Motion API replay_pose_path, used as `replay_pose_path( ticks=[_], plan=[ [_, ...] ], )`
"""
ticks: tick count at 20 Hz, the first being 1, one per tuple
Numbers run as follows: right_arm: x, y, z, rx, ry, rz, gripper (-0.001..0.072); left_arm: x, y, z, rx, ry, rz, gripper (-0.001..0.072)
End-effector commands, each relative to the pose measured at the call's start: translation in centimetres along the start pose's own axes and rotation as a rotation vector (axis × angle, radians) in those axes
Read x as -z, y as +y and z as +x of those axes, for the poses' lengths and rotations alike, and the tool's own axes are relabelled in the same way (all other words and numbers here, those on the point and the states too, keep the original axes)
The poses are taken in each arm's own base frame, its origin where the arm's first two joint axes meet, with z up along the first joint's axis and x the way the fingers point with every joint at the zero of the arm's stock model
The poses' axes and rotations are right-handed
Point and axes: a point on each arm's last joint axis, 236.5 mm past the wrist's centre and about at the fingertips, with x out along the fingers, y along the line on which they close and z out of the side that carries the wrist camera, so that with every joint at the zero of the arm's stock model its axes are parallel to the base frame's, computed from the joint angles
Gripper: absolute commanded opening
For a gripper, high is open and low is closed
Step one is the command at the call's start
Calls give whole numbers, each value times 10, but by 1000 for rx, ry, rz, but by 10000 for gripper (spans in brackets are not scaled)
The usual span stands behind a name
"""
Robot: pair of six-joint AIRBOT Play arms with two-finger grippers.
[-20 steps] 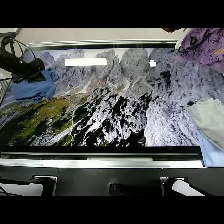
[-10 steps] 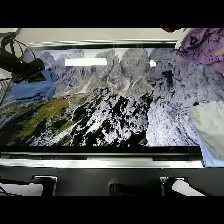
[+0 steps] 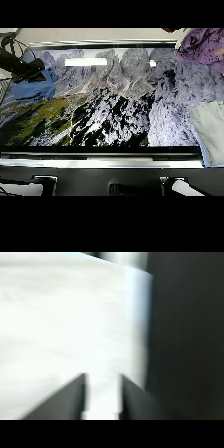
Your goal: Fold the clothes and pants, and hang the long-sleeved shirts on hangers.
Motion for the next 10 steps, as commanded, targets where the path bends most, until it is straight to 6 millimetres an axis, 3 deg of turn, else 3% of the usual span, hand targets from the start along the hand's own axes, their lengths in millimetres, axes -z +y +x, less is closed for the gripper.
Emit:
replay_pose_path(
  ticks=[1,3,5,7,10],
  plan=[
    [-8,124,-62,-471,-112,-201,90,0,2,-3,-2,-4,23,22],
    [32,185,-95,-601,-140,-410,54,-1,3,-7,-5,-15,82,21],
    [89,234,-125,-666,-166,-628,35,1,8,-12,-39,-28,155,21],
    [156,269,-154,-730,-175,-804,36,9,15,-11,-81,-48,188,21],
    [252,294,-189,-809,-182,-1027,36,33,15,-2,-74,-87,241,21]
  ],
)
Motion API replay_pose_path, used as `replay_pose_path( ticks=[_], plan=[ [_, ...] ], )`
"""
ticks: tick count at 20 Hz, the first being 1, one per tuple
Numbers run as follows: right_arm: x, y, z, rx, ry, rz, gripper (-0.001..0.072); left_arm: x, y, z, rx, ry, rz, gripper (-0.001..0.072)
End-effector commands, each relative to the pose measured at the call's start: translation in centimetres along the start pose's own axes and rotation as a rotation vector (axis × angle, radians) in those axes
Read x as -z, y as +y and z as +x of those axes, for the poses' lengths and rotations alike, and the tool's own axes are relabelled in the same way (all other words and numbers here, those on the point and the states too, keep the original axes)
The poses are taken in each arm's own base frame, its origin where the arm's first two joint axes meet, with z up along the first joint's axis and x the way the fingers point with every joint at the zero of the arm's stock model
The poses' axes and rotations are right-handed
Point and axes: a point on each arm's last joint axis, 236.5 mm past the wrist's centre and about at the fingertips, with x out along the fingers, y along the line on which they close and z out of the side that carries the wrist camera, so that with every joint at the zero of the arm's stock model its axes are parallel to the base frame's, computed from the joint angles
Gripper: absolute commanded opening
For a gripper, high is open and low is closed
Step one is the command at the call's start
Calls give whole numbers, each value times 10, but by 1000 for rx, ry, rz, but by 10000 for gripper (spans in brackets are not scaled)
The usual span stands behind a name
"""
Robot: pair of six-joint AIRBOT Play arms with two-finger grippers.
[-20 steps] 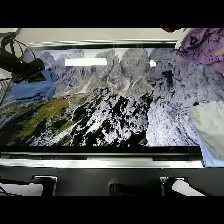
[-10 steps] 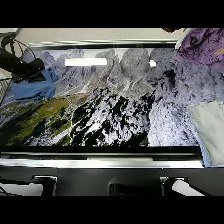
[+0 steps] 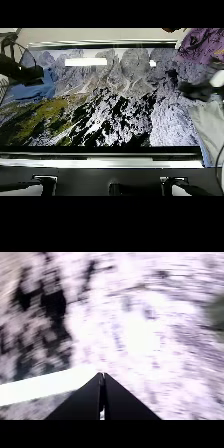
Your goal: Fold the clothes and pants, and hang the long-sleeved shirts on hangers.
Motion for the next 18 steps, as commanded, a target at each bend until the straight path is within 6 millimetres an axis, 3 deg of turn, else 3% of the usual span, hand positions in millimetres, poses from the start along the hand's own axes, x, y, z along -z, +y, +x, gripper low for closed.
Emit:
replay_pose_path(
  ticks=[1,4,7,18],
  plan=[
    [44,126,-3,-165,13,-252,35,22,1,7,-16,-64,66,21],
    [70,183,-12,-250,-7,-341,35,43,5,10,-17,-58,67,22],
    [78,212,-19,-303,-44,-402,37,52,16,10,-60,-20,69,23],
    [82,214,-20,-316,-27,-393,37,52,16,12,-59,-17,68,23]
  ],
)
